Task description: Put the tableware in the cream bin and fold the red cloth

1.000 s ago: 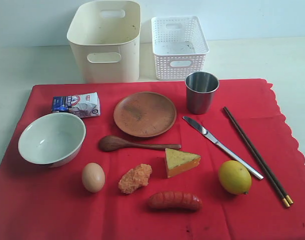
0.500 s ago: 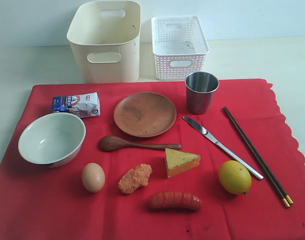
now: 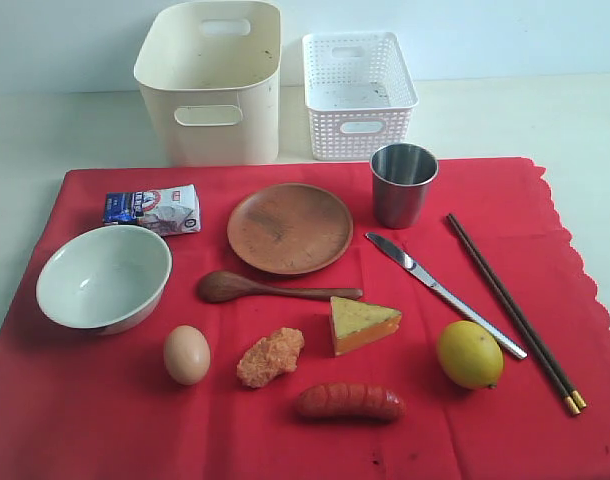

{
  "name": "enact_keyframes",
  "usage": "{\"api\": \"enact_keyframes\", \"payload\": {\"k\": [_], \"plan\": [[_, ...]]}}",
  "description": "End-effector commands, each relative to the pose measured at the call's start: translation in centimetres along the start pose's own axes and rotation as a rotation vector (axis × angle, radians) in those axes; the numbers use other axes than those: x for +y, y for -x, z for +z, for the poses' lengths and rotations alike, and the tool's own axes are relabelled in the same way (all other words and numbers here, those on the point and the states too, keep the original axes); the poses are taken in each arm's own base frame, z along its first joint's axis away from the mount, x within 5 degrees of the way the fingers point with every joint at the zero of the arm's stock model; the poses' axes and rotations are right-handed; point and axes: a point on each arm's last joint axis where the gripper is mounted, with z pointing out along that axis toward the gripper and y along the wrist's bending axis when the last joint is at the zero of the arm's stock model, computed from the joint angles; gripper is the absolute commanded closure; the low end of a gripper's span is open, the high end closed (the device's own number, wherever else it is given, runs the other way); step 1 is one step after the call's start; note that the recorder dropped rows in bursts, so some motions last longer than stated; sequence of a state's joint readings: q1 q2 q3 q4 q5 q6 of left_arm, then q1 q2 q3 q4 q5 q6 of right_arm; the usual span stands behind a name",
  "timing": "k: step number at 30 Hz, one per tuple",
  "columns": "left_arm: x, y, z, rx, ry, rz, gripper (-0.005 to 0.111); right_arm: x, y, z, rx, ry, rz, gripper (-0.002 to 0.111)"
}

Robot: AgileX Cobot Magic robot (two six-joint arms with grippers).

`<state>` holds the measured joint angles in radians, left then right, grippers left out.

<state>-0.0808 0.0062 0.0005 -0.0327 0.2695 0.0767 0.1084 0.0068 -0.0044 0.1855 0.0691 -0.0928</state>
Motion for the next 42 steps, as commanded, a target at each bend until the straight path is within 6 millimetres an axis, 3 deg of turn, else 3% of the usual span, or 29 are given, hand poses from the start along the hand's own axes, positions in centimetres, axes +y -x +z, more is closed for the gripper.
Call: {"api": "enact_keyframes", "payload": {"k": [1, 14, 20, 30, 39, 42], "plan": [[0.0, 0.1, -0.1, -0.009, -0.001, -0.012, 0.106, 0.0, 0.2, 0.0, -0.035, -0.003, 0.091, 0.108], [0.0, 0.1, -0.1, -0.009, -0.001, -0.012, 0.106, -0.2, 1.4, -0.2, -0.155, -0.003, 0.231, 0.108], [0.0, 0.1, -0.1, -0.009, -0.001, -0.012, 0.106, 0.0, 3.3, 0.5, -0.133, -0.006, 0.245, 0.108], [0.0, 0.1, -0.1, -0.009, -0.001, -0.012, 0.106, 0.4, 4.4, 5.1, 0.242, -0.047, 0.246, 0.108], [0.0, 0.1, -0.1, -0.009, -0.001, -0.012, 0.106, 0.7, 2.5, 9.9, 0.596, -0.054, 0.219, 0.108], [0.0, 0.1, -0.1, -0.009, -0.001, -0.012, 0.106, 1.6, 1.5, 11.3, 0.678, 0.008, 0.205, 0.108]]}}
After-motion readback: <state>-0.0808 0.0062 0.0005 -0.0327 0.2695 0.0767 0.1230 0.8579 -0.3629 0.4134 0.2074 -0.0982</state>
